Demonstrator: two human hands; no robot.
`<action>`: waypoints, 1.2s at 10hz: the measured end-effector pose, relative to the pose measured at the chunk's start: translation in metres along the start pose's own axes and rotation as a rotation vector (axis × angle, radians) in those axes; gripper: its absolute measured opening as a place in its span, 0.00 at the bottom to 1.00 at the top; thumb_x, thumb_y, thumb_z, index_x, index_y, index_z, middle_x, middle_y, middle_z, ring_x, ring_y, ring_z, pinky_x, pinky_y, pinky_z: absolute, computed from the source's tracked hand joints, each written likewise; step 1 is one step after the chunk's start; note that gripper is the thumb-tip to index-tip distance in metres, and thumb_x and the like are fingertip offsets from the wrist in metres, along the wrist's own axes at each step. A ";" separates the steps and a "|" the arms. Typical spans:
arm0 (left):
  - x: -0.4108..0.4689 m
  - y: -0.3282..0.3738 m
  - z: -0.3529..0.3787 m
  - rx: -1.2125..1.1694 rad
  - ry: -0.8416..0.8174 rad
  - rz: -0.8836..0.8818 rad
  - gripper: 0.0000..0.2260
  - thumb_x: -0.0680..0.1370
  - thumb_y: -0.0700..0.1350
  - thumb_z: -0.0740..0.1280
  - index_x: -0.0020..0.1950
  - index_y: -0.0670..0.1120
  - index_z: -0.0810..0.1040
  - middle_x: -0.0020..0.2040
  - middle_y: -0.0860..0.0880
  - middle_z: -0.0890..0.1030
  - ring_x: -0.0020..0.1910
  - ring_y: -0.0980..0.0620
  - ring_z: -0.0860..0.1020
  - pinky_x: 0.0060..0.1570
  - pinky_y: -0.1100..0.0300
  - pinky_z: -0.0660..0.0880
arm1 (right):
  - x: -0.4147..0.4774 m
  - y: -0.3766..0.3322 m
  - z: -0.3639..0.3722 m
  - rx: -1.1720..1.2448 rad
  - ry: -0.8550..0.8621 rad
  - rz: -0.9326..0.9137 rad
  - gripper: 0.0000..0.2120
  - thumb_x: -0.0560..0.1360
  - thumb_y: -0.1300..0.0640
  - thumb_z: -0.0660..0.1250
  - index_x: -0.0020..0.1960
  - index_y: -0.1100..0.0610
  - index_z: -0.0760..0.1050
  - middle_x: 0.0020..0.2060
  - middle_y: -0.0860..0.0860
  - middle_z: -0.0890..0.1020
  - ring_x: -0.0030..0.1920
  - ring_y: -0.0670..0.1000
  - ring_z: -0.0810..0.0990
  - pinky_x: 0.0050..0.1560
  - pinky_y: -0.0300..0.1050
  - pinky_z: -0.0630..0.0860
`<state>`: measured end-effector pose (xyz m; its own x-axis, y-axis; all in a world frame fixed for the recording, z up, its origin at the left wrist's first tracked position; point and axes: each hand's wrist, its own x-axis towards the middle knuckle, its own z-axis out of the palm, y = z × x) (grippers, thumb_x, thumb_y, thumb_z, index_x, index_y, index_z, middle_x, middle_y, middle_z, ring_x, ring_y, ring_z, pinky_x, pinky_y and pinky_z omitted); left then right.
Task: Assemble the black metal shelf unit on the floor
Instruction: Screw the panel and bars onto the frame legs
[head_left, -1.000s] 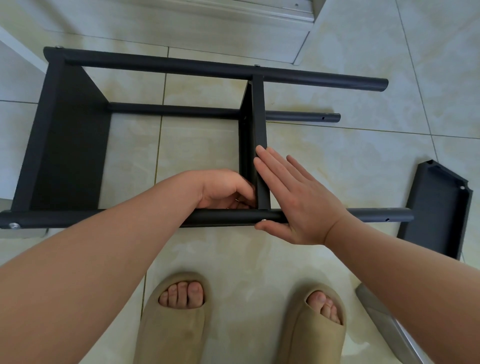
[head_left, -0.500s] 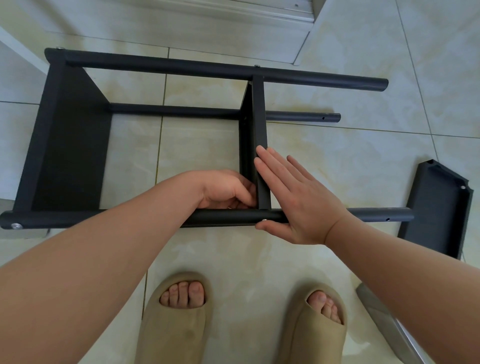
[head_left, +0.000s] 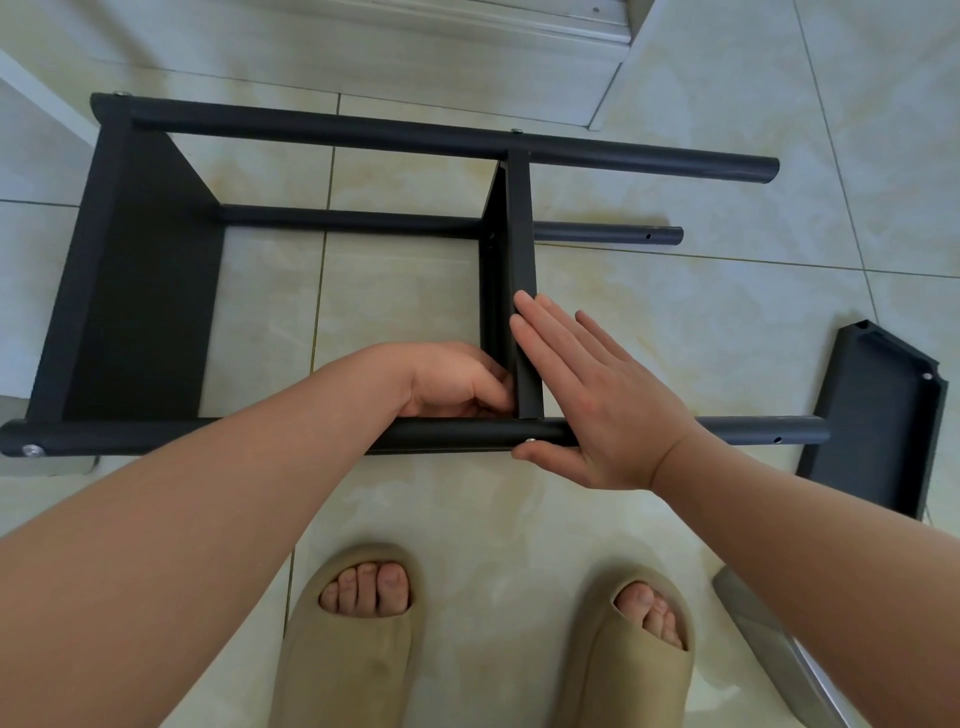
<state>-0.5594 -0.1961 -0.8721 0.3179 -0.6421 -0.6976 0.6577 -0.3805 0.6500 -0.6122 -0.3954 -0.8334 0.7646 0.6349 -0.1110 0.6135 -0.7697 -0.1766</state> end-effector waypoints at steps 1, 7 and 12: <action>0.001 0.000 -0.001 -0.025 -0.013 0.015 0.08 0.78 0.30 0.61 0.51 0.37 0.79 0.38 0.44 0.82 0.36 0.52 0.82 0.38 0.61 0.79 | 0.000 0.000 0.000 0.000 -0.003 0.003 0.47 0.77 0.30 0.55 0.81 0.64 0.51 0.82 0.58 0.50 0.82 0.57 0.48 0.79 0.60 0.55; -0.003 0.003 0.003 0.057 0.032 -0.019 0.13 0.78 0.32 0.62 0.61 0.28 0.75 0.49 0.36 0.80 0.45 0.44 0.80 0.51 0.54 0.77 | 0.000 0.001 0.002 0.003 0.019 -0.006 0.47 0.78 0.30 0.55 0.81 0.64 0.52 0.82 0.58 0.51 0.82 0.58 0.49 0.78 0.61 0.57; -0.003 0.002 0.000 -0.068 -0.031 0.026 0.10 0.78 0.28 0.61 0.47 0.38 0.80 0.37 0.45 0.83 0.37 0.52 0.83 0.39 0.62 0.79 | 0.000 0.001 0.001 -0.004 0.005 -0.001 0.47 0.78 0.30 0.54 0.82 0.64 0.51 0.82 0.58 0.50 0.82 0.57 0.48 0.79 0.61 0.56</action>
<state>-0.5592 -0.1950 -0.8687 0.3145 -0.6718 -0.6707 0.6951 -0.3182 0.6447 -0.6120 -0.3959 -0.8345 0.7649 0.6354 -0.1062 0.6151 -0.7693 -0.1727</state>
